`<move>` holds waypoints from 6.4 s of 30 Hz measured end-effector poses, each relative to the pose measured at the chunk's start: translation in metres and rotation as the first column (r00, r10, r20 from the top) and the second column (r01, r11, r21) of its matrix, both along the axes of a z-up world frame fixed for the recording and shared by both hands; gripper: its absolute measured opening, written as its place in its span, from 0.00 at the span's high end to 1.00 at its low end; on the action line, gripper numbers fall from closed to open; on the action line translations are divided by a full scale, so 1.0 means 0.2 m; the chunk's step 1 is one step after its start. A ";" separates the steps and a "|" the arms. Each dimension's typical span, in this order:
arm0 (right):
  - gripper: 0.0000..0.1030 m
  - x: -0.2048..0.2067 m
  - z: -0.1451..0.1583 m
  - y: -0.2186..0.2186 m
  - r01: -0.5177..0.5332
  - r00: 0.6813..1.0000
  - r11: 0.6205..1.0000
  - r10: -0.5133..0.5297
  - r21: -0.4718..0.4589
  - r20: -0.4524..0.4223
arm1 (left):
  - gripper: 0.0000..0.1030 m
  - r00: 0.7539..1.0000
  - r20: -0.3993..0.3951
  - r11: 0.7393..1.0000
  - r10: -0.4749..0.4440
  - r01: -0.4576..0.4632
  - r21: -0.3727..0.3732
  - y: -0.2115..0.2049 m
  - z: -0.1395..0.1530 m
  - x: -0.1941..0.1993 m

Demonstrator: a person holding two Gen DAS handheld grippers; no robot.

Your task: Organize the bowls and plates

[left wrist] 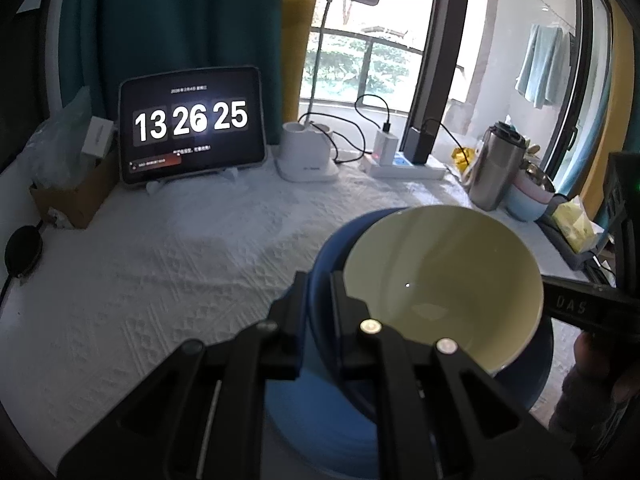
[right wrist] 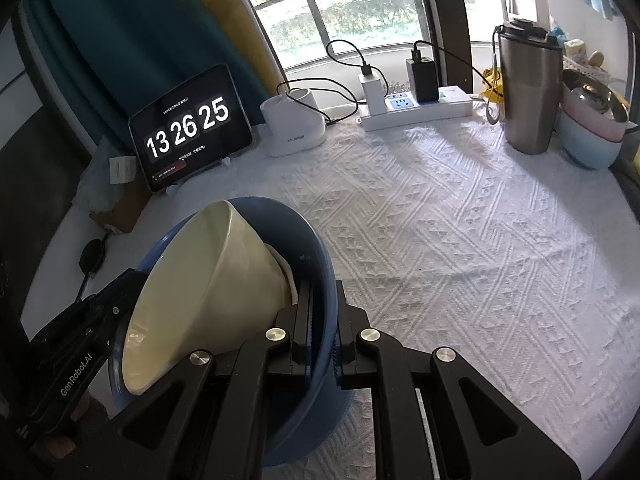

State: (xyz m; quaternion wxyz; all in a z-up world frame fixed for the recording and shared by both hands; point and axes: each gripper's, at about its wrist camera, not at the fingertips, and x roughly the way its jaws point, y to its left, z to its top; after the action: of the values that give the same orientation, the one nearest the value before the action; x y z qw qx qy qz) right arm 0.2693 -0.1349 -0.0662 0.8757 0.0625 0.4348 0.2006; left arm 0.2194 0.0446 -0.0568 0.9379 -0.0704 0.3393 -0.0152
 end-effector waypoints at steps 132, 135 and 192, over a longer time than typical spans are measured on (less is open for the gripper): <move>0.59 -1.12 0.34 -0.33 0.196 0.804 0.976 -0.105 -0.095 0.586 | 0.10 0.867 0.496 0.992 0.043 -0.096 0.082 -0.19 0.33 -1.04; 0.59 -1.13 0.34 -0.35 0.200 0.801 0.976 -0.112 -0.086 0.588 | 0.10 0.869 0.492 0.991 0.051 -0.105 0.084 -0.19 0.32 -1.04; 0.58 -1.10 0.31 -0.33 0.191 0.821 0.977 -0.108 -0.092 0.561 | 0.10 0.881 0.468 0.990 0.068 -0.116 0.075 -0.17 0.31 -1.04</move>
State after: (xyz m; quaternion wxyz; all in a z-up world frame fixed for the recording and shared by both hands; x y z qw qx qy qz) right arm 0.0490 -0.1999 -0.0051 0.9790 -0.0276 0.1703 0.1088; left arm 0.0118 0.0101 0.0042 0.9938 -0.0335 0.1015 0.0301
